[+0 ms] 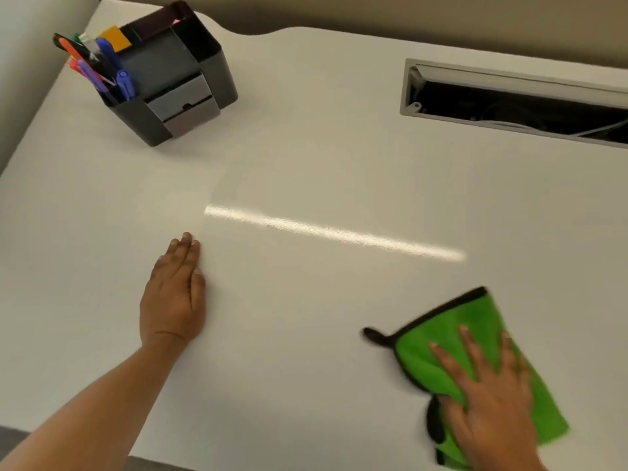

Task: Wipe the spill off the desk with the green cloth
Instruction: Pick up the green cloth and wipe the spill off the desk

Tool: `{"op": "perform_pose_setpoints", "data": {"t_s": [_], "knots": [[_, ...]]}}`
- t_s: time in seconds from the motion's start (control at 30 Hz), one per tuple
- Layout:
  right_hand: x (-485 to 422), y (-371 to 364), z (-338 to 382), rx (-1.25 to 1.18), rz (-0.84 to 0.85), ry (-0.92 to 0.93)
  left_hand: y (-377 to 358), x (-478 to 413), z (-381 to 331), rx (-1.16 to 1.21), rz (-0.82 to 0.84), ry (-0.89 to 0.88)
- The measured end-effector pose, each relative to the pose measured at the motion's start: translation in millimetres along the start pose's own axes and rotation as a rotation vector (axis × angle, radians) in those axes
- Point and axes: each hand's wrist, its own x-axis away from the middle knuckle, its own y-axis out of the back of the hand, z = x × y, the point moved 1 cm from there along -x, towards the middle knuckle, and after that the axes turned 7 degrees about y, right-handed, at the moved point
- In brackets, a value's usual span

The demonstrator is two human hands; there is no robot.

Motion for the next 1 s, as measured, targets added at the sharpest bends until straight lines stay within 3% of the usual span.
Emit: {"op": "perform_pose_setpoints", "data": {"t_s": [0.17, 0.33, 0.57, 0.73, 0.9, 1.0], "knots": [[-62.6, 32.9, -66.2, -0.032, -0.117, -0.295, 1.5, -2.1, -1.4, -0.002, -0.016, -0.018], [-184.1, 63.3, -53.9, -0.057, -0.237, -0.342, 4.6, -36.6, -8.2, 0.066, -0.097, 0.199], [-335.9, 78.9, 62.5, 0.004, -0.237, -0.093, 5.1, -44.9, -8.3, 0.094, -0.075, 0.164], [-389.9, 72.4, 169.3, 0.037, -0.196, 0.118, 5.8, -45.9, -6.5, 0.098, -0.052, 0.141], [-358.0, 46.8, 243.4, 0.189, -0.100, 0.475, 7.4, -45.1, -5.2, 0.113, -0.039, 0.135], [-297.8, 30.2, 245.5, 0.186, -0.090, 0.555, 11.8, -44.3, -3.8, 0.169, -0.050, 0.108]]}}
